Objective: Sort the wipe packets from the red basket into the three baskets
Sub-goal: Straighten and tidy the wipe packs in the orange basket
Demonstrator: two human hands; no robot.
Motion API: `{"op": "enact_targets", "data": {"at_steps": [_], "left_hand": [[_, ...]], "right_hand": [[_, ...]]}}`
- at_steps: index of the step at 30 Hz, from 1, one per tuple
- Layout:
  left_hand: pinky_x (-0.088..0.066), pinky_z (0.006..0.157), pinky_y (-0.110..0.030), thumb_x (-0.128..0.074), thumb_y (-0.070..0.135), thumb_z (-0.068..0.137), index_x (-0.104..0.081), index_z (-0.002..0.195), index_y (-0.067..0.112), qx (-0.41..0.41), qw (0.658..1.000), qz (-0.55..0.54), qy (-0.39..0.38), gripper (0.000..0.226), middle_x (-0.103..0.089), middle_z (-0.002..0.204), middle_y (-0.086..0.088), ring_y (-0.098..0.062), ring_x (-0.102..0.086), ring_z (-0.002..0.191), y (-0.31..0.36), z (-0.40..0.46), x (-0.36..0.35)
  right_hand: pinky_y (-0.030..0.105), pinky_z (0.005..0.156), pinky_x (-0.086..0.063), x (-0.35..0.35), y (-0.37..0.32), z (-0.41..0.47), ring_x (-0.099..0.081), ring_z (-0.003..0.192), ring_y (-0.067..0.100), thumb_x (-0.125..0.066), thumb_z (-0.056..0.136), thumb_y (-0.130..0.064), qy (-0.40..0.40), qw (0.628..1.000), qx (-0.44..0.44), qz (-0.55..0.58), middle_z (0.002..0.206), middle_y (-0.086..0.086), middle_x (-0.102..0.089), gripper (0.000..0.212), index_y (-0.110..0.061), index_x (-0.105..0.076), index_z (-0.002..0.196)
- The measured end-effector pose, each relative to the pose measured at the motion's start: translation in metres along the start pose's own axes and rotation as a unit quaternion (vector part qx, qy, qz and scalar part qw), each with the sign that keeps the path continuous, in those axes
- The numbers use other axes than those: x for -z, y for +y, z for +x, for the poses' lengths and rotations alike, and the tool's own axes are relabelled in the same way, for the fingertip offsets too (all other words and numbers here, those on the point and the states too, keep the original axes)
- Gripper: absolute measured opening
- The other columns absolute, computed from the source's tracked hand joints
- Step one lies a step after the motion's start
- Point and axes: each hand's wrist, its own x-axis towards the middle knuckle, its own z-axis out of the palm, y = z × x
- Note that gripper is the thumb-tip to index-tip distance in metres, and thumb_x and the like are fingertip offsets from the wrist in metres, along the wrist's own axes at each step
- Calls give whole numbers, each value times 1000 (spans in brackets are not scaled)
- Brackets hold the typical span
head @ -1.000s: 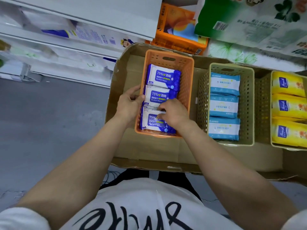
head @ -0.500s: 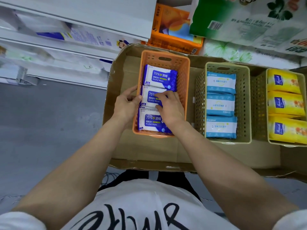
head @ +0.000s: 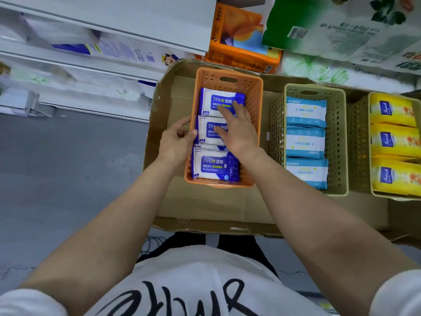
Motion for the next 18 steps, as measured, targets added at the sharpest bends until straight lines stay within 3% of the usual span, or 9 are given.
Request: {"op": "enact_targets", "data": {"at_steps": [3, 9, 11, 14, 18], "left_hand": [[-56, 62, -22, -61, 27, 96, -51, 137, 31, -1, 1000, 2, 0, 42, -67, 108, 4, -9, -70, 96, 0, 0, -1], [-57, 63, -23, -61, 29, 96, -51, 136, 33, 1, 1000, 8, 2, 42, -66, 110, 5, -9, -70, 97, 1, 0, -1], [-57, 63, -24, -61, 29, 96, -51, 136, 34, 1, 1000, 9, 2, 41, -66, 109, 5, -9, -70, 97, 1, 0, -1], [-59, 68, -28, -61, 28, 96, -52, 136, 34, -3, 1000, 15, 7, 41, -67, 108, 4, -12, -70, 97, 0, 0, 0], [-61, 77, -36, -61, 29, 96, -52, 136, 34, -8, 1000, 21, 8, 42, -68, 111, 2, -14, -70, 100, 0, -1, -1]], "right_hand": [[45, 117, -28, -2, 3, 6, -8, 152, 24, -60, 96, -36, -50, 999, -8, 7, 165, 3, -13, 66, -34, -27, 153], [45, 116, -29, -2, 2, 7, -14, 150, 25, -60, 96, -34, -60, 998, -1, 3, 164, 3, -16, 66, -32, -27, 153], [43, 113, -33, 2, 1, 1, -22, 147, 25, -61, 95, -35, -45, 999, 20, -7, 160, 4, -25, 64, -31, -32, 152], [40, 103, -43, 0, -3, -22, -40, 131, 23, -67, 89, -41, -20, 996, 85, -31, 138, 4, -48, 56, -25, -49, 139], [40, 98, -45, -20, -3, -52, -45, 123, 22, -73, 82, -47, -53, 995, 81, -21, 130, 2, -52, 56, -26, -53, 130]]}}
